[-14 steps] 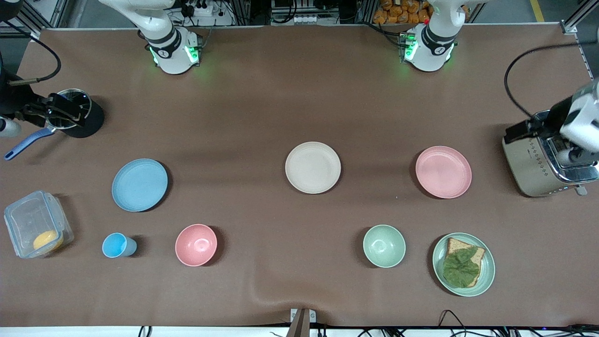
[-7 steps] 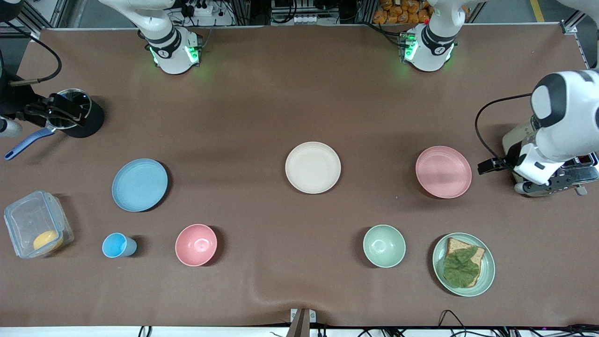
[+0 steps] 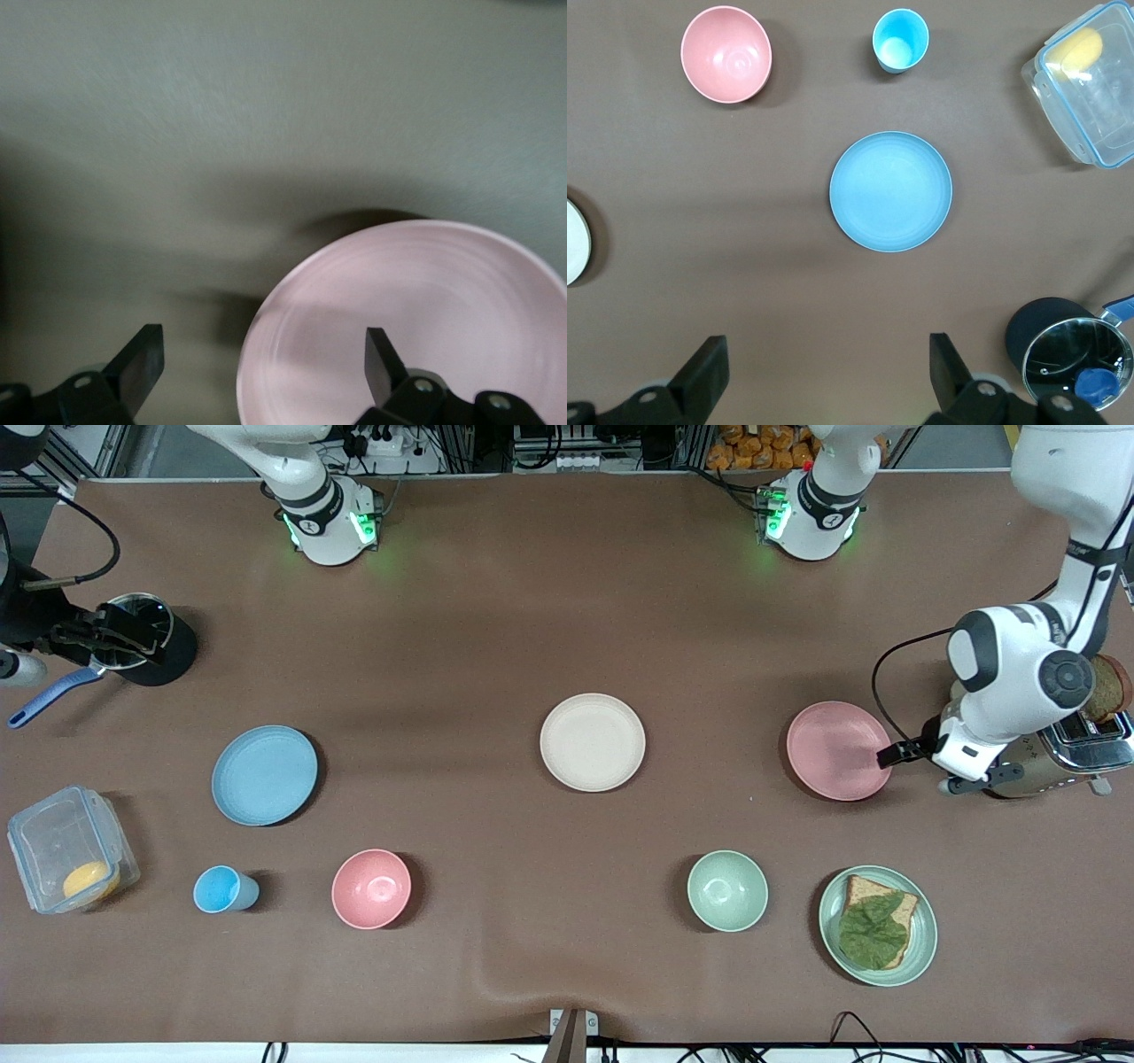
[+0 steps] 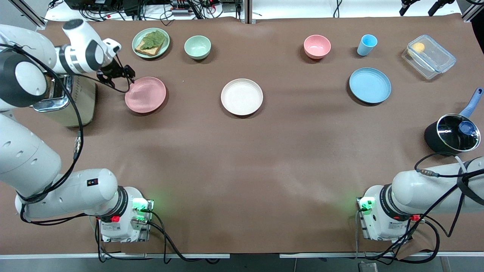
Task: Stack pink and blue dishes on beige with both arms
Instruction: 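Reach the left gripper to the pink plate while the right gripper reaches the blue plate, then grasp the pink plate rim with the left gripper and lift it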
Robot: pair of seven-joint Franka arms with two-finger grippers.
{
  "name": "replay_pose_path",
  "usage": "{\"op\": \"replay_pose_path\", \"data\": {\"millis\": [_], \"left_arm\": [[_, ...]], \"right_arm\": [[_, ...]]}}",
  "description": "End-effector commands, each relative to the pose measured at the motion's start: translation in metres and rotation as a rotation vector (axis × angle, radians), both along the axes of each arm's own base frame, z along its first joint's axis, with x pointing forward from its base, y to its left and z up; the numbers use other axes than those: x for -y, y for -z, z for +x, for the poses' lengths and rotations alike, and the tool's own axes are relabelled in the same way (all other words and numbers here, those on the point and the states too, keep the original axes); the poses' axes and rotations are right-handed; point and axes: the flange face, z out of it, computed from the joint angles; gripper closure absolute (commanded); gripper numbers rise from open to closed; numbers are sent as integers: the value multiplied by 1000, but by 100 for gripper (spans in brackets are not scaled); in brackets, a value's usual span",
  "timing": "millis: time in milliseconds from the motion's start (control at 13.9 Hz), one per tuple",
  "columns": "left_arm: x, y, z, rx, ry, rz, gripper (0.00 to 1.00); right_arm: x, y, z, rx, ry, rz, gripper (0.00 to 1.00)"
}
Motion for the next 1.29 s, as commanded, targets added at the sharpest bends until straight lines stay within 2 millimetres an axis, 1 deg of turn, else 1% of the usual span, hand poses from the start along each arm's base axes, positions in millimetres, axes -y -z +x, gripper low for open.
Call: {"op": "replay_pose_path", "data": {"millis": [0,144,216,287,431,503,575,719,790,862,1006,1078,1150,1222], "left_arm": [[-6,9,-7,2,9,4,2],[-4,18,-9,-12,10,0,19],[-4,22,-10,-19,9,-3,26],[-4,25,-10,-24,9,-4,34],[-2,30,-11,-31,13,-5,50],[-1,30,-11,-31,15,-5,60],[-1,30,-10,-33,12,-6,72],[-1,32,-11,-36,13,-6,89],[-1,29,-10,-31,11,-6,100],[-3,24,-9,-21,0,-4,100],[-2,-5,-3,23,5,4,100],[8,-22,0,47,13,-1,100],[24,-37,3,55,25,-15,100],[40,-55,6,73,13,-42,100]], "right_arm": [[-1,0,-3,0,13,4,0],[4,15,0,-20,23,5,0],[8,29,4,-39,28,5,0],[11,45,9,-46,34,1,0],[35,87,19,-72,76,5,0],[42,105,22,-82,89,7,0],[46,116,24,-88,96,8,0],[46,128,27,-107,95,10,0],[46,131,29,-111,95,11,0],[46,136,31,-113,95,11,0],[51,146,34,-120,103,13,0],[53,150,36,-117,107,13,0],[54,161,40,-126,107,13,0],[59,172,44,-125,115,15,0]]}}
